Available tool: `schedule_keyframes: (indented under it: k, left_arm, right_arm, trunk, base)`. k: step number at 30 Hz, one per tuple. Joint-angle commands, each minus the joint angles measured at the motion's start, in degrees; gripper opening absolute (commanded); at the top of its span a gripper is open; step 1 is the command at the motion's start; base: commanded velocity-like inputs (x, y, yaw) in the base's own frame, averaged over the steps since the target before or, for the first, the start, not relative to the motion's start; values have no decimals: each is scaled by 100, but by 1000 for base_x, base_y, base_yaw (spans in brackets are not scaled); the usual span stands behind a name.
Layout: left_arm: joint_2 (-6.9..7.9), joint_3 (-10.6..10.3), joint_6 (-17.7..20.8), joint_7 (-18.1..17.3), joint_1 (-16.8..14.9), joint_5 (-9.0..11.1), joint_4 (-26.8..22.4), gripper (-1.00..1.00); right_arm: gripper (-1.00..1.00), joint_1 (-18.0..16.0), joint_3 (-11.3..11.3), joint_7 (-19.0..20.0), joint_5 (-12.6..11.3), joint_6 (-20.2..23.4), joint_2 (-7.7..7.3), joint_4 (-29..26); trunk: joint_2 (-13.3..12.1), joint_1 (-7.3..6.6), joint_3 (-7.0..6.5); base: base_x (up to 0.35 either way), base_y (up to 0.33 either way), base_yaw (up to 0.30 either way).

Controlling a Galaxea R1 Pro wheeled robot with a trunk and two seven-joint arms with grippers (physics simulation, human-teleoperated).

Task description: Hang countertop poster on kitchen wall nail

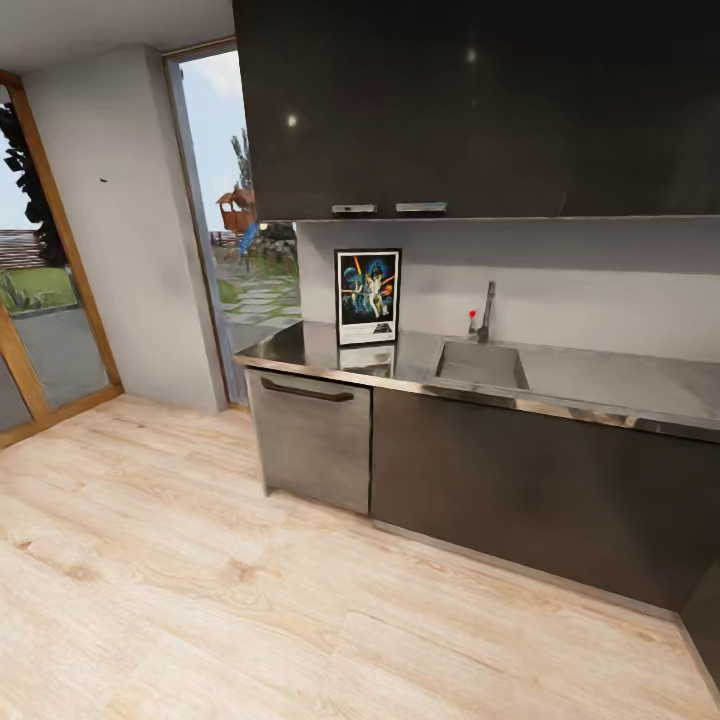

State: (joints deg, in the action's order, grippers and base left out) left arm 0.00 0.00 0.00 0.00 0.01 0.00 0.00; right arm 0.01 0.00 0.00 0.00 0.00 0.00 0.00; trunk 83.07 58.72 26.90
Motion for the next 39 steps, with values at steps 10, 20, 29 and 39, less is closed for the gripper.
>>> schedule_keyframes:
  k: [10,20,29,39]
  left_arm:
    - [-185,-32,-15,11,187,-19,-317,100]
    - [-185,-32,-15,11,187,-19,-317,100]
    - [-291,-13,-59,2,282,-82,-480,100]
    - [-254,37,-74,0,297,-173,-4657,100]
  right_arm:
    - [100,-193,30,-9,23,-185,-14,-53]
    - [100,-193,30,-9,23,-185,-14,-53]
    - [100,-388,-31,-11,-54,-291,-150,-233]
    - [100,-513,-16,-13,-55,-1322,-174,-2699]
  trunk:
    - [1,0,3]
    - [1,0,3]
    - [1,0,3]
    - [1,0,3]
  base:
    - [0,0,0]
    - [0,0,0]
    - [0,0,0]
    - [22,1,0]
